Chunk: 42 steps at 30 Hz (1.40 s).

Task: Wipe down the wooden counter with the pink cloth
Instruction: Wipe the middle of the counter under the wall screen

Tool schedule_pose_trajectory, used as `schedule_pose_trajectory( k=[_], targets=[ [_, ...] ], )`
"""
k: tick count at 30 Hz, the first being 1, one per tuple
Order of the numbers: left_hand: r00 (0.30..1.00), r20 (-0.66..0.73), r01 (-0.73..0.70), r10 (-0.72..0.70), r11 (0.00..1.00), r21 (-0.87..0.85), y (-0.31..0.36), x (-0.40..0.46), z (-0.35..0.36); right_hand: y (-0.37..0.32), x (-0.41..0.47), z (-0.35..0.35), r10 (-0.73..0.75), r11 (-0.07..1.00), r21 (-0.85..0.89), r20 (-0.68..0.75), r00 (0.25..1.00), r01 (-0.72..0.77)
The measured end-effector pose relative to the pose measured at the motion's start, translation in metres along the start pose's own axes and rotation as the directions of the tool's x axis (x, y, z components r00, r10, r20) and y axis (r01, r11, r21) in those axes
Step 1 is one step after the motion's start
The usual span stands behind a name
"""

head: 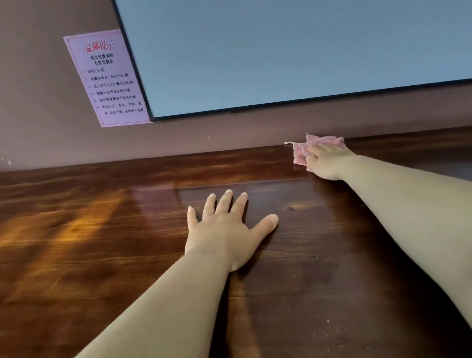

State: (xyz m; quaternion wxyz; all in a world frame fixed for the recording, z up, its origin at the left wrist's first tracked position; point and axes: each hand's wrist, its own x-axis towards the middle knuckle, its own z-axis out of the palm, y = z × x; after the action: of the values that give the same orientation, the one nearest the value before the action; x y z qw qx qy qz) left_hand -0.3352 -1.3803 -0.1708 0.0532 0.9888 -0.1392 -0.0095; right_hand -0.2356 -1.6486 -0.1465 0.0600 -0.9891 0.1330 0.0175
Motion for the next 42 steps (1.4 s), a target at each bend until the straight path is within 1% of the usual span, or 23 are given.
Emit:
schedule_pose_trajectory(
  k=[3,6,8,12,13,16,18,20,25,29,32,38,39,42],
  targets=[
    [1.0,0.002,-0.004,0.004,1.0,-0.002,0.001,0.0,0.001,0.017,-0.01,0.01,-0.091,0.994,0.055,0.014,0.996,0.09],
    [1.0,-0.003,-0.003,0.003,1.0,0.003,0.0,0.004,0.003,0.033,-0.018,0.015,-0.143,0.985,0.095,-0.045,0.989,0.146],
    [1.0,-0.002,-0.001,0.001,1.0,0.009,0.0,0.003,0.002,0.033,-0.015,0.011,-0.119,0.988,0.093,-0.052,0.992,0.123],
    [1.0,-0.011,0.0,0.0,1.0,0.003,0.002,0.002,0.0,0.019,-0.007,-0.006,0.003,1.0,0.023,-0.043,0.999,-0.002],
    [1.0,-0.009,-0.002,0.002,1.0,0.0,0.002,0.001,0.0,0.019,-0.009,-0.006,0.011,1.0,0.022,-0.046,0.999,-0.01],
    [1.0,-0.025,-0.004,0.004,1.0,-0.001,0.001,0.001,0.002,0.031,-0.015,0.005,-0.078,0.996,0.049,-0.029,0.997,0.079],
    [0.999,-0.032,0.0,0.0,1.0,-0.003,0.0,0.003,0.005,0.042,-0.014,0.009,-0.101,0.99,0.096,-0.005,0.995,0.101],
    [0.999,-0.038,0.004,-0.003,1.0,0.003,-0.002,0.005,0.005,0.045,-0.006,0.007,-0.089,0.991,0.101,0.008,0.996,0.088],
    [0.999,-0.033,0.005,-0.005,1.0,-0.006,-0.001,0.001,0.002,0.034,0.004,-0.002,0.015,0.999,0.039,-0.021,1.0,-0.014],
    [0.999,-0.033,-0.005,0.005,1.0,-0.006,0.0,0.0,0.003,0.052,-0.01,0.01,-0.05,0.995,0.083,0.024,0.998,0.048],
    [0.999,-0.038,0.0,0.0,1.0,0.006,-0.002,0.003,0.004,0.064,-0.009,0.012,-0.066,0.991,0.117,0.002,0.998,0.066],
    [1.0,-0.022,0.012,-0.012,1.0,-0.001,0.001,0.0,0.001,0.051,0.009,-0.001,0.074,0.996,0.048,-0.002,0.997,-0.073],
    [1.0,-0.019,0.01,-0.01,1.0,0.001,0.002,-0.001,0.001,0.054,0.005,0.0,0.069,0.996,0.06,0.01,0.998,-0.07],
    [1.0,-0.024,0.003,-0.003,1.0,0.001,0.001,0.0,0.001,0.073,-0.006,0.008,-0.015,0.995,0.102,0.043,0.999,0.01]
  ],
)
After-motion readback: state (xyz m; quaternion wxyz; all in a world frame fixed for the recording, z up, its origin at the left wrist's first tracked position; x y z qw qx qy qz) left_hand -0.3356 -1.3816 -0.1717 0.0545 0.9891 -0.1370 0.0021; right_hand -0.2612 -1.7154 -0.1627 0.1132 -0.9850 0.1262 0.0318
